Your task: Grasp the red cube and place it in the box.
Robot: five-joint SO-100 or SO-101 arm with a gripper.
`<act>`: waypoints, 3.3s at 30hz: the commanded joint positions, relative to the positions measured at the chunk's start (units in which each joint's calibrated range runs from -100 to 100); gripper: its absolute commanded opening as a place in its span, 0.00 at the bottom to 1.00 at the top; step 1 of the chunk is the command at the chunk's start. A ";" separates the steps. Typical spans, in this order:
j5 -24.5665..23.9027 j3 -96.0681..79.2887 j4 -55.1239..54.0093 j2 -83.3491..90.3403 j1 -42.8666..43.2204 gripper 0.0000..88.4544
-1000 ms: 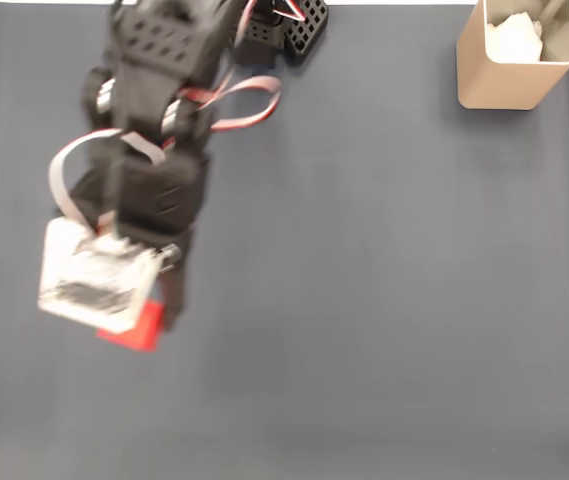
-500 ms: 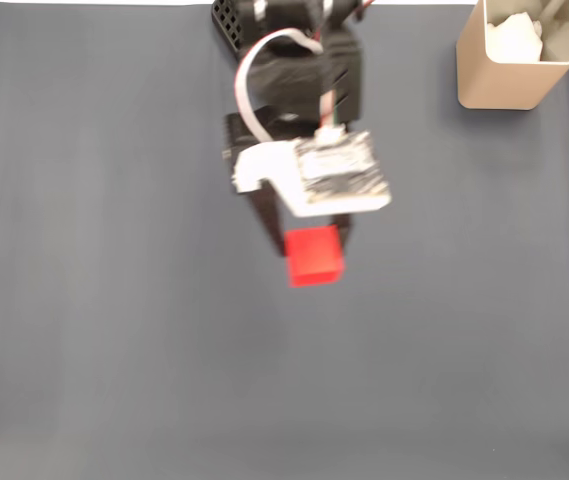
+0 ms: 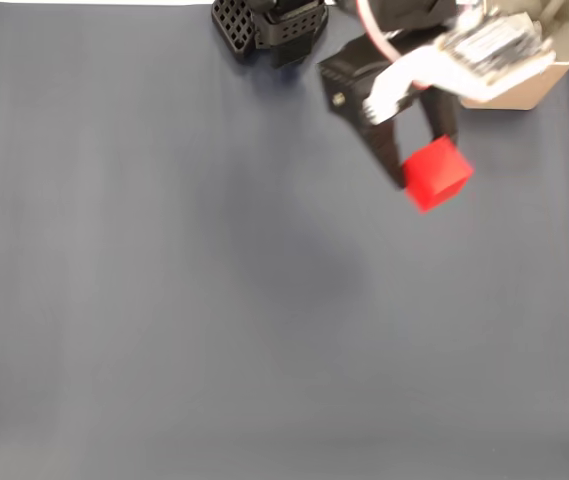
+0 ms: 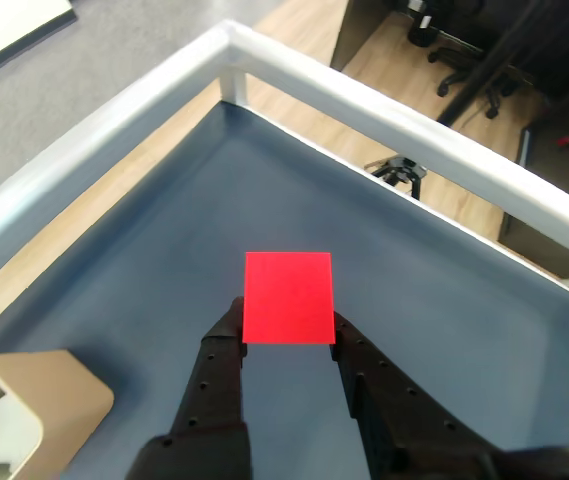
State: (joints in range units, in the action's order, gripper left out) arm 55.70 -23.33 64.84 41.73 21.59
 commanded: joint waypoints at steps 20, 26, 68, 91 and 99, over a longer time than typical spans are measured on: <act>-0.29 0.43 4.34 2.21 22.59 0.04; -0.44 -0.49 4.67 1.51 27.92 0.04; -1.07 0.24 2.13 -5.16 40.70 0.05; -3.37 1.06 -0.33 -6.81 41.69 0.07; -3.57 0.97 -1.31 -7.07 42.12 0.25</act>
State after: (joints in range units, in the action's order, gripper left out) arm 52.48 -24.41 64.68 34.61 63.35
